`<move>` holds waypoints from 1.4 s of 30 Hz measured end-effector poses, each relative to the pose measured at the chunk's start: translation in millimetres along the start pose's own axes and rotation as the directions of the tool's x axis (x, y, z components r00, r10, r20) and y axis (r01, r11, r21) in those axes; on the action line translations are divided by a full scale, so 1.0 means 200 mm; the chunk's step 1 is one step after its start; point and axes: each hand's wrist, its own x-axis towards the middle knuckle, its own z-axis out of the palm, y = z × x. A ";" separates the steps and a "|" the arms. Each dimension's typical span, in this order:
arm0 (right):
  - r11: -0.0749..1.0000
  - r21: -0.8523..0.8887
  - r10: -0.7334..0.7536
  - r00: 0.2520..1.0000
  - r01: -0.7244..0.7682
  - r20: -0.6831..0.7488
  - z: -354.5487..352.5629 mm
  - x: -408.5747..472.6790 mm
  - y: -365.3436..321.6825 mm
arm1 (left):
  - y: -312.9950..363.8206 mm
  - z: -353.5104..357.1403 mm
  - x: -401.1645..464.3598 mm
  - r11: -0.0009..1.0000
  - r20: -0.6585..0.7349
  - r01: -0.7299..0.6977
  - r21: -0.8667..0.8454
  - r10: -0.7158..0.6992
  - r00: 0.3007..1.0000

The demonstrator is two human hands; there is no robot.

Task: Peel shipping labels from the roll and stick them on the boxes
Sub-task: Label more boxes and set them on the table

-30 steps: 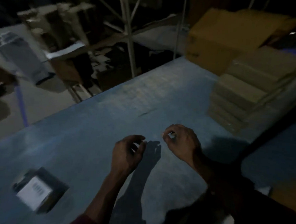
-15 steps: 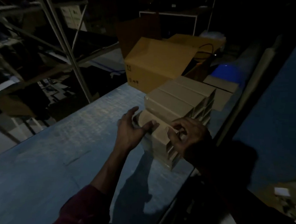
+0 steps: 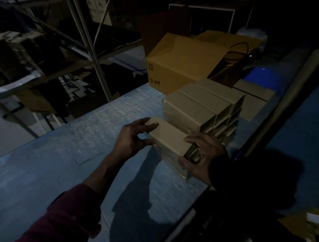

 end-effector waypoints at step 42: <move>0.944 0.199 -0.087 0.385 -0.262 0.919 1.61 -0.50 -1.57 | -0.13 -0.98 -2.41 0.384 0.076 0.871 -0.305 -0.902 0.425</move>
